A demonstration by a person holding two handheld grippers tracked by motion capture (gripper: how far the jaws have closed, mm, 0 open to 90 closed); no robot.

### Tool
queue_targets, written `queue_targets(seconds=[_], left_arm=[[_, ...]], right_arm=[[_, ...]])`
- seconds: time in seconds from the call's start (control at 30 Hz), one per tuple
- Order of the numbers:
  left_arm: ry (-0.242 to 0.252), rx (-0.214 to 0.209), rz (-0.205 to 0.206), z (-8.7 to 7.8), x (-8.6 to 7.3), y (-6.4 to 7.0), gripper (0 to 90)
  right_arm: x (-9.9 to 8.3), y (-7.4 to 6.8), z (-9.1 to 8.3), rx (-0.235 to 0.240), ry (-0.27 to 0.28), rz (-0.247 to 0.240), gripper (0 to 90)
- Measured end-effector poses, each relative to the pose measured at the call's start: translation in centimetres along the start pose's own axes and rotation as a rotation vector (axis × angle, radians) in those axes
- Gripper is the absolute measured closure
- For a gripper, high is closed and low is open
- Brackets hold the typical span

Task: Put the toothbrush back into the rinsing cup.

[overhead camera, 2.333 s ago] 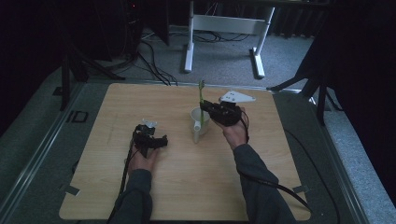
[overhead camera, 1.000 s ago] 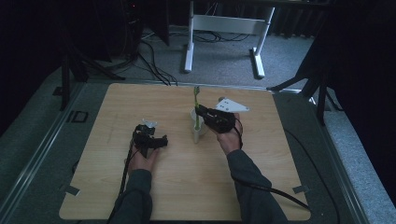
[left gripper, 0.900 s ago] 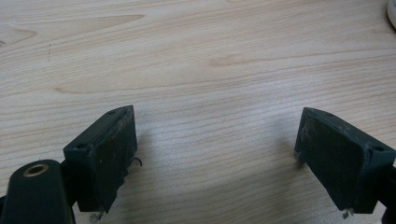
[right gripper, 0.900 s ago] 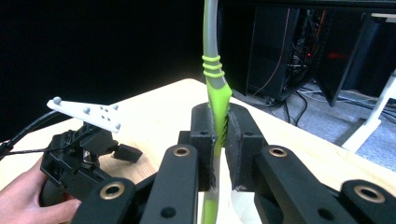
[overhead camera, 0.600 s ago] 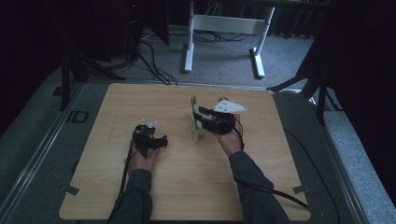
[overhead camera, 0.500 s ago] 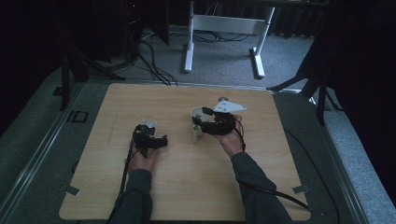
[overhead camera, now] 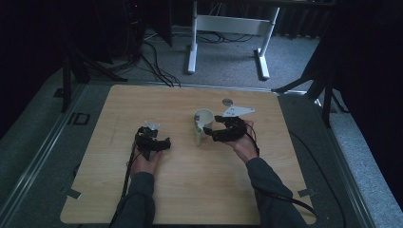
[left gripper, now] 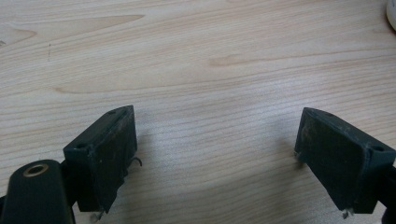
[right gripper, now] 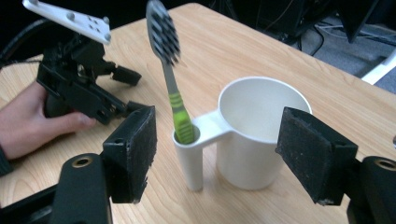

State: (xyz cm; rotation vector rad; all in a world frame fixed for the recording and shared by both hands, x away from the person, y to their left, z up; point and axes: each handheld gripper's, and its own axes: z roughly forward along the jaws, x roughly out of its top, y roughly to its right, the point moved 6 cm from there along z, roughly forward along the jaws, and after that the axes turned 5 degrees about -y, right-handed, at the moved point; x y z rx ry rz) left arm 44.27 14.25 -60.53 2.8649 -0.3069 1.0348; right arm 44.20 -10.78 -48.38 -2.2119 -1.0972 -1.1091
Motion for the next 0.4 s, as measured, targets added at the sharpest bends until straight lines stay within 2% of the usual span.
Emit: queue_targets(seconds=[0.4], left_arm=[[0.000, 0.000, 0.000, 0.0, 0.0, 0.0, 13.3]], right_arm=[[-2.1, 0.9, -0.1, -0.009, -0.082, 0.005, 26.9]])
